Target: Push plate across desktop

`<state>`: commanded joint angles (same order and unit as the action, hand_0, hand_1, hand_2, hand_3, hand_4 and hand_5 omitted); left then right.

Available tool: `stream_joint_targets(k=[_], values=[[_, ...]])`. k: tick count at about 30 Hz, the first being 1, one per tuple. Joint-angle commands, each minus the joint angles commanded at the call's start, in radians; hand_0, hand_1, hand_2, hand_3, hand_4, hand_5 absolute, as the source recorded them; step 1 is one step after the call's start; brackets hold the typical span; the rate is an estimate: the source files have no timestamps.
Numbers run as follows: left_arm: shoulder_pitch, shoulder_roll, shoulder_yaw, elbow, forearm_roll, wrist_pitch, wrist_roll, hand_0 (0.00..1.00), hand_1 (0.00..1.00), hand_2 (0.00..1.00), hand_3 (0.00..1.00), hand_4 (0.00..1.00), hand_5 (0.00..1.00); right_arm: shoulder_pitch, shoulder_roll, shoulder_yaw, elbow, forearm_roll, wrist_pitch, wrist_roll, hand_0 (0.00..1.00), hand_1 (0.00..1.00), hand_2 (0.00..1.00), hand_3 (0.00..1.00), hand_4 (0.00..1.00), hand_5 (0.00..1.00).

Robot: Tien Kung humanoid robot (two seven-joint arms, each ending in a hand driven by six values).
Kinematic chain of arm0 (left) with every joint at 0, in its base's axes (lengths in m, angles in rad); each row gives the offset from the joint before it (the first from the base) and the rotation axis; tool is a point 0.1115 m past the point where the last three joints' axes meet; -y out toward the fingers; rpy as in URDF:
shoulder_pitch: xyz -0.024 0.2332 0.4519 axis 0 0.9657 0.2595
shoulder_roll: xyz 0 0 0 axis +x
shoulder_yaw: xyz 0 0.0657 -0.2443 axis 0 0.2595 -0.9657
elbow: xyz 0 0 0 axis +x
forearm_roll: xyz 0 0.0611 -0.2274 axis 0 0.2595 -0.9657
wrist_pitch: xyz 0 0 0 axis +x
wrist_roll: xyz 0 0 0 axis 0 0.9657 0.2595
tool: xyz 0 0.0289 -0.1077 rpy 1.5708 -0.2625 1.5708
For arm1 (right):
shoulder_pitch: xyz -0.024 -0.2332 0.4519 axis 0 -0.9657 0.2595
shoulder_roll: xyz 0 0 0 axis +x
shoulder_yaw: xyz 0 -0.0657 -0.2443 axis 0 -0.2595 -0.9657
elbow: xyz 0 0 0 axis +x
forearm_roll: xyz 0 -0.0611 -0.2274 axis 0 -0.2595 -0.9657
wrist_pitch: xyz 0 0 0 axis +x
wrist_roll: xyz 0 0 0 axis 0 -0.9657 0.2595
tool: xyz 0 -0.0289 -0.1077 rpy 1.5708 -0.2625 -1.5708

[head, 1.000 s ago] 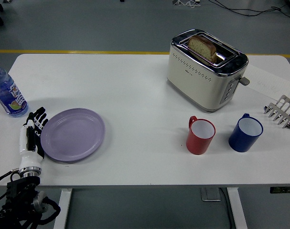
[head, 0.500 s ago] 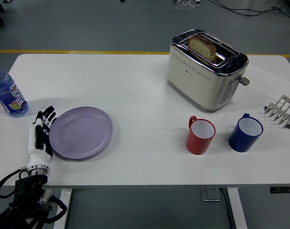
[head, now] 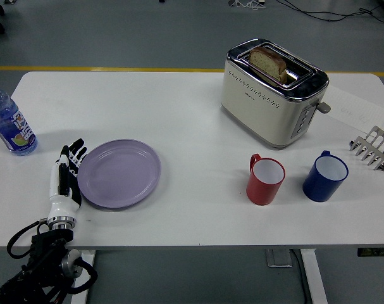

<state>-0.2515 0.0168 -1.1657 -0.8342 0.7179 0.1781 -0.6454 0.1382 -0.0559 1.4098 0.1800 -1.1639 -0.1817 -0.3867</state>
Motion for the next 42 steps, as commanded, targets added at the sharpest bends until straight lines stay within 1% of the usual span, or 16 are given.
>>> stream_joint_targets(k=[3,8,14,26,35,42], values=[[-0.01,-0.002,0.022,0.005,-0.009,0.002,0.0,0.86,0.865,0.866,0.743,0.479,0.985,0.001,0.0,0.001,0.0,-0.002,0.001,0.0,0.517,0.485,0.597,0.544,0.214,0.245],[-0.043,-0.017,0.07,0.038,-0.035,0.009,0.0,0.86,0.866,0.867,0.742,0.479,0.985,0.006,-0.003,0.005,0.0,-0.01,0.002,-0.001,0.517,0.486,0.597,0.544,0.214,0.244],[-0.057,-0.017,0.096,0.048,-0.047,0.012,0.0,0.862,0.868,0.869,0.743,0.479,0.98,0.006,-0.005,0.003,0.0,-0.007,0.001,0.001,0.518,0.485,0.597,0.545,0.214,0.244],[-0.099,-0.017,0.174,0.064,-0.079,0.013,0.0,0.862,0.867,0.87,0.745,0.48,0.978,0.005,-0.003,-0.003,0.0,-0.004,0.002,-0.001,0.518,0.486,0.598,0.545,0.215,0.245],[-0.122,-0.017,0.257,0.066,-0.104,0.008,0.0,0.862,0.867,0.87,0.745,0.477,0.971,0.005,-0.004,-0.016,0.0,0.009,-0.001,0.001,0.519,0.486,0.598,0.545,0.217,0.25],[-0.139,-0.017,0.304,0.066,-0.127,0.003,0.0,0.861,0.867,0.871,0.745,0.473,0.965,0.004,-0.004,-0.018,0.0,0.008,-0.001,0.0,0.519,0.487,0.598,0.545,0.216,0.251]])
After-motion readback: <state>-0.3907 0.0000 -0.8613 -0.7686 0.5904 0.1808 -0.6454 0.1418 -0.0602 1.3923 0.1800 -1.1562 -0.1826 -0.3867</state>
